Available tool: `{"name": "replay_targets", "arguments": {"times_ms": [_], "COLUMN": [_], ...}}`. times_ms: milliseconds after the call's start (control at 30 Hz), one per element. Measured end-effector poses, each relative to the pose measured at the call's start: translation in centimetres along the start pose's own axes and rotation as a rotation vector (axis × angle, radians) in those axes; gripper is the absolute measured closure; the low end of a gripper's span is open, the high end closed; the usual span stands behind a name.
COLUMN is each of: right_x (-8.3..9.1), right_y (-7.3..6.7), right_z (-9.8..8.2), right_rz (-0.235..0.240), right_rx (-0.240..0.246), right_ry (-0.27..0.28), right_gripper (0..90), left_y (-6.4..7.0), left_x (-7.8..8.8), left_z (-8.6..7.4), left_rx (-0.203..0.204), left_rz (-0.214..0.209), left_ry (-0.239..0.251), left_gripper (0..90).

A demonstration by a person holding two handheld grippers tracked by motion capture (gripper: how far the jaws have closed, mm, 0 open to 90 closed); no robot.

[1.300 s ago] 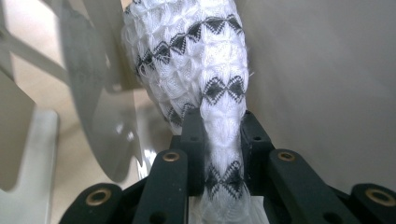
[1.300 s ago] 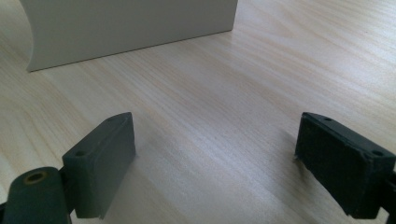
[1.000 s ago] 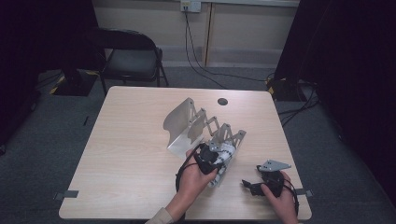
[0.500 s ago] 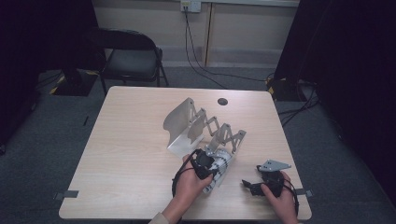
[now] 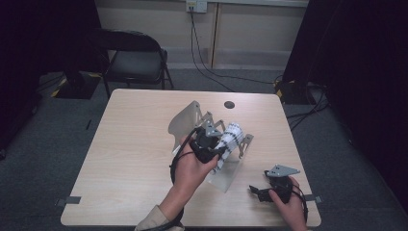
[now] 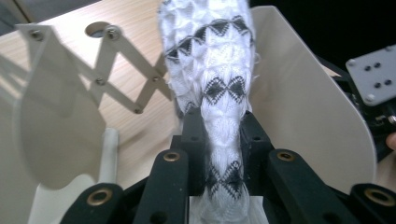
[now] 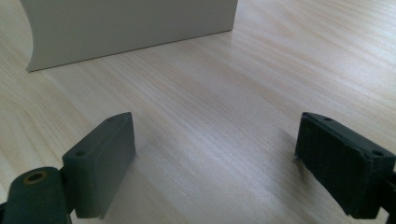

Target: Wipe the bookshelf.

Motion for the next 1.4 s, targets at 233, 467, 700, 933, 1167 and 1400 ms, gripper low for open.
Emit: {"name": "replay_targets", "arguments": {"times_ms": [233,467,700,933,1167,1400], "right_x": [0.0,0.0,0.0,0.0,0.0,0.0], "right_y": [0.0,0.0,0.0,0.0,0.0,0.0], "right_z": [0.0,0.0,0.0,0.0,0.0,0.0], "right_rz": [0.002,0.002,0.001,0.002,0.002,0.002], "right_rx": [0.0,0.0,0.0,0.0,0.0,0.0], "right_ry": [-0.001,0.0,0.0,-0.001,0.0,-0.001], "right_gripper": [11.3,11.3,11.3,11.3,11.3,11.3], "left_y": [-0.6,-0.9,-1.0,-0.8,-0.3,0.5], "left_x": [-1.8,-4.2,-6.0,-6.8,-6.9,-5.0], "left_z": [-2.5,-5.6,-8.3,-10.0,-10.6,-7.9], "left_rx": [0.045,0.064,0.078,0.087,0.095,0.067], "left_rz": [-0.019,-0.015,-0.019,-0.027,-0.048,-0.066], "left_ry": [-0.055,-0.114,-0.164,-0.195,-0.197,-0.135], "left_gripper": [76.4,76.4,76.4,76.4,76.4,76.4]}}
Point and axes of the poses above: each handheld gripper's, and its own axes: x roughly backward along the jaws, z roughly out of its top, y roughly to its right, the point moved 10 cm from there along -x, roughly forward along the jaws, and after that the axes turned 6 degrees about x, right-handed, at the moved point
